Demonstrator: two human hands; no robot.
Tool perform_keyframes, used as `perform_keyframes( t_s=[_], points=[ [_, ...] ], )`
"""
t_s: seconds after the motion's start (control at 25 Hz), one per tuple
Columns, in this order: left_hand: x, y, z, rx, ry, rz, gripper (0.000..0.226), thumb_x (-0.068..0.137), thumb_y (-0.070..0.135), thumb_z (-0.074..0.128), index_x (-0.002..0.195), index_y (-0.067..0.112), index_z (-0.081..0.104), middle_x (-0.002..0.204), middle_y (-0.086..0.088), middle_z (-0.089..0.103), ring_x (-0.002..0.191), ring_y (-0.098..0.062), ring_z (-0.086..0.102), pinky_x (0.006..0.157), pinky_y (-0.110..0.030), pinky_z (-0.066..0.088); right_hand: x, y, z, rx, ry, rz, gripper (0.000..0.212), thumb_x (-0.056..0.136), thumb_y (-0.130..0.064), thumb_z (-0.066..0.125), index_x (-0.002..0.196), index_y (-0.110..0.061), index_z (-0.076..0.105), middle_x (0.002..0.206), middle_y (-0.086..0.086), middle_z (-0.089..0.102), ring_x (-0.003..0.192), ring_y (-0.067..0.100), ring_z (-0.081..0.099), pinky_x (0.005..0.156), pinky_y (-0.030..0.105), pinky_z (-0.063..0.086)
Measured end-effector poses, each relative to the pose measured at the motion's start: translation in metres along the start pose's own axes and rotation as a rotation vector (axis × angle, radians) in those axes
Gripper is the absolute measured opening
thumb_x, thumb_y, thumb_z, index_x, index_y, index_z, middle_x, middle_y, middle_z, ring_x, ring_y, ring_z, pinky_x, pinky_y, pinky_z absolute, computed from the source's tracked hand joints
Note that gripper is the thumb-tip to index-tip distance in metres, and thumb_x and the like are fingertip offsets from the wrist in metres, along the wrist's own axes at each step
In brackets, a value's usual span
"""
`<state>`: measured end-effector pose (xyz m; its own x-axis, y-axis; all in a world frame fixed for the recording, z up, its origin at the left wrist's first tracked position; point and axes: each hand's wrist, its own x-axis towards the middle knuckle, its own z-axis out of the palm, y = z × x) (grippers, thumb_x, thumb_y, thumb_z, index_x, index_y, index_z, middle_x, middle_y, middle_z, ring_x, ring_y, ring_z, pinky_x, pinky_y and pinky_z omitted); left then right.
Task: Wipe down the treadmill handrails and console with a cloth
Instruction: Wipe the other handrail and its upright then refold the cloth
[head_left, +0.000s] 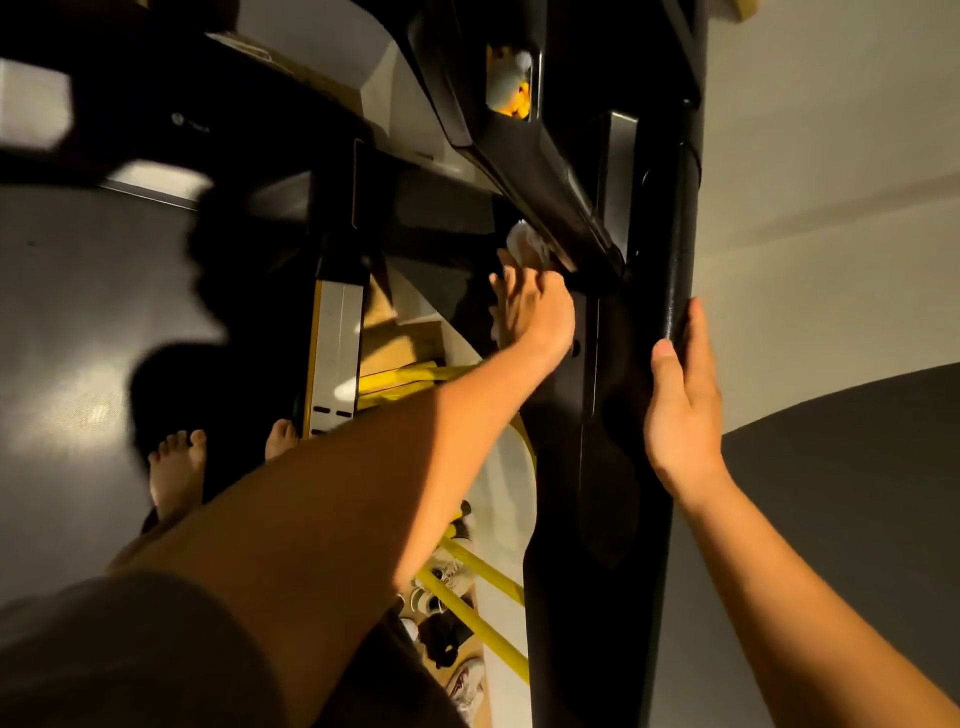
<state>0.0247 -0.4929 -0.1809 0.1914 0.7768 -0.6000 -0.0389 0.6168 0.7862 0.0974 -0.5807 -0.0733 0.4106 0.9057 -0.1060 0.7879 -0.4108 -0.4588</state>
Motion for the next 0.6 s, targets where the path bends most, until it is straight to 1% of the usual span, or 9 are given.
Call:
perform_keyframes(
  t_s=[0.04, 0.12, 0.2, 0.24, 0.32, 0.4, 0.48, 0.52, 0.6],
  points=[
    [0.003, -0.004, -0.002, 0.026, 0.009, 0.014, 0.051, 0.102, 0.03, 0.02, 0.152, 0.018, 0.02, 0.163, -0.001, 0.002, 0.149, -0.018, -0.004, 0.12, -0.048, 0.003, 0.001, 0.0, 0.0, 0.006, 0.0, -0.001, 0.05, 0.103, -0.034, 0.031, 0.151, -0.032, 0.016, 0.157, -0.012, 0.02, 0.138, -0.005, 0.017, 0.113, 0.02, 0.016],
    [-0.03, -0.028, 0.001, 0.147, -0.023, 0.166, 0.055, 0.102, 0.037, 0.019, 0.154, 0.023, 0.007, 0.163, 0.004, -0.009, 0.149, -0.016, -0.011, 0.121, -0.046, 0.004, 0.004, 0.004, 0.001, 0.056, -0.012, -0.001, 0.05, 0.103, -0.032, 0.031, 0.151, -0.03, 0.018, 0.157, -0.012, 0.022, 0.138, -0.005, 0.019, 0.114, 0.02, 0.017],
    [-0.106, -0.06, 0.014, 0.219, -0.127, 0.369, 0.061, 0.1, 0.041, 0.019, 0.152, 0.026, -0.008, 0.159, 0.007, -0.024, 0.146, -0.014, -0.023, 0.121, -0.046, 0.002, 0.005, 0.008, -0.001, 0.188, 0.003, 0.016, 0.048, 0.102, -0.031, 0.03, 0.15, -0.026, 0.024, 0.155, -0.011, 0.027, 0.14, -0.003, 0.023, 0.116, 0.023, 0.018],
    [-0.138, -0.074, 0.019, 0.259, -0.193, 0.431, 0.064, 0.098, 0.042, 0.019, 0.151, 0.025, -0.012, 0.158, 0.006, -0.028, 0.144, -0.014, -0.028, 0.121, -0.047, 0.0, 0.005, 0.011, -0.002, 0.264, 0.025, 0.03, 0.047, 0.102, -0.029, 0.029, 0.149, -0.024, 0.027, 0.154, -0.01, 0.03, 0.139, -0.002, 0.026, 0.116, 0.024, 0.019],
    [-0.159, -0.08, 0.028, 0.299, -0.241, 0.466, 0.07, 0.095, 0.046, 0.018, 0.15, 0.019, -0.017, 0.156, 0.003, -0.032, 0.143, -0.017, -0.032, 0.12, -0.048, -0.002, 0.006, 0.013, -0.004, 0.37, 0.064, 0.091, 0.044, 0.103, -0.026, 0.027, 0.147, -0.022, 0.034, 0.151, -0.008, 0.036, 0.137, 0.0, 0.032, 0.116, 0.023, 0.022],
    [-0.143, -0.06, 0.03, 0.406, -0.189, 0.51, 0.073, 0.095, 0.046, 0.016, 0.15, 0.013, -0.018, 0.156, -0.005, -0.032, 0.143, -0.02, -0.032, 0.119, -0.051, -0.003, 0.009, 0.016, -0.006, 0.485, 0.088, 0.157, 0.043, 0.1, -0.031, 0.028, 0.142, -0.03, 0.041, 0.146, -0.008, 0.044, 0.134, 0.004, 0.039, 0.116, 0.031, 0.026],
    [-0.12, -0.03, 0.031, 0.5, -0.117, 0.655, 0.072, 0.096, 0.045, 0.015, 0.151, 0.012, -0.015, 0.157, -0.011, -0.028, 0.144, -0.024, -0.029, 0.119, -0.051, -0.003, 0.011, 0.02, -0.009, 0.607, 0.117, 0.173, 0.043, 0.1, -0.032, 0.028, 0.14, -0.031, 0.043, 0.142, -0.004, 0.048, 0.131, 0.008, 0.045, 0.115, 0.036, 0.03],
    [-0.109, -0.016, 0.032, 0.516, -0.089, 0.704, 0.07, 0.097, 0.045, 0.015, 0.152, 0.013, -0.012, 0.158, -0.011, -0.026, 0.144, -0.024, -0.028, 0.119, -0.051, -0.004, 0.011, 0.021, -0.009, 0.662, 0.132, 0.167, 0.042, 0.101, -0.03, 0.028, 0.14, -0.029, 0.042, 0.142, -0.001, 0.049, 0.13, 0.009, 0.046, 0.114, 0.037, 0.032],
    [-0.094, 0.003, 0.04, 0.559, -0.034, 0.731, 0.066, 0.099, 0.044, 0.018, 0.154, 0.017, -0.004, 0.159, -0.011, -0.022, 0.145, -0.026, -0.026, 0.119, -0.051, -0.005, 0.01, 0.022, -0.01, 0.766, 0.183, 0.158, 0.04, 0.102, -0.026, 0.029, 0.139, -0.025, 0.043, 0.14, 0.001, 0.051, 0.129, 0.011, 0.048, 0.112, 0.033, 0.036]
  ],
)
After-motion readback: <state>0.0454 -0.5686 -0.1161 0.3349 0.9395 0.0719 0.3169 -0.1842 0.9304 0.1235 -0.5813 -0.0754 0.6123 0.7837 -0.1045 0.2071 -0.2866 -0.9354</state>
